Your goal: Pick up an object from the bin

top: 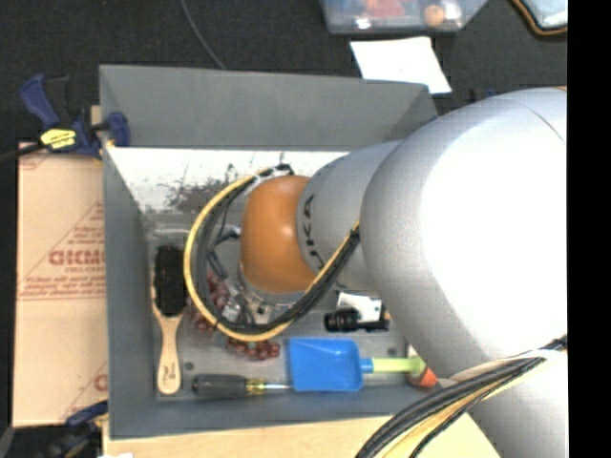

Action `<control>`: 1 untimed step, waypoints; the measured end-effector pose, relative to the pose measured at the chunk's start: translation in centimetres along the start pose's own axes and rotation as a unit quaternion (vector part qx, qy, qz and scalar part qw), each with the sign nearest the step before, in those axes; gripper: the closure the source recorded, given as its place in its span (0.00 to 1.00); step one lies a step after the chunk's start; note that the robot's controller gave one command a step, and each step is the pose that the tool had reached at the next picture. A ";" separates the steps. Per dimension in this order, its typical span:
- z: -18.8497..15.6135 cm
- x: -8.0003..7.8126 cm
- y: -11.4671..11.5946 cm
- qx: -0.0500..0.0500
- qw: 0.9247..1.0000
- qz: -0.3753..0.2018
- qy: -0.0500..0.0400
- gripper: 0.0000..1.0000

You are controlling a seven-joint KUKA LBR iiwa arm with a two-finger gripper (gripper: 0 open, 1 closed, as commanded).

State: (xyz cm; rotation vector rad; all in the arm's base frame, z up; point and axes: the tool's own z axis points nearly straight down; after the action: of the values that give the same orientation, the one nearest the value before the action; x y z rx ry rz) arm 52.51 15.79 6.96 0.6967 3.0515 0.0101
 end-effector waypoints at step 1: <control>0.0 0.0 0.0 0.000 1.000 0.000 0.000 1.00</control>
Offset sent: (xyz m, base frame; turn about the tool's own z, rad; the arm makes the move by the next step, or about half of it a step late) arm 0.0000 0.0001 0.1105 0.0000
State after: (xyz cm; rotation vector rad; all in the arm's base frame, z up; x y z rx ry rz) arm 52.51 15.79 6.96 0.6967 3.0515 0.0101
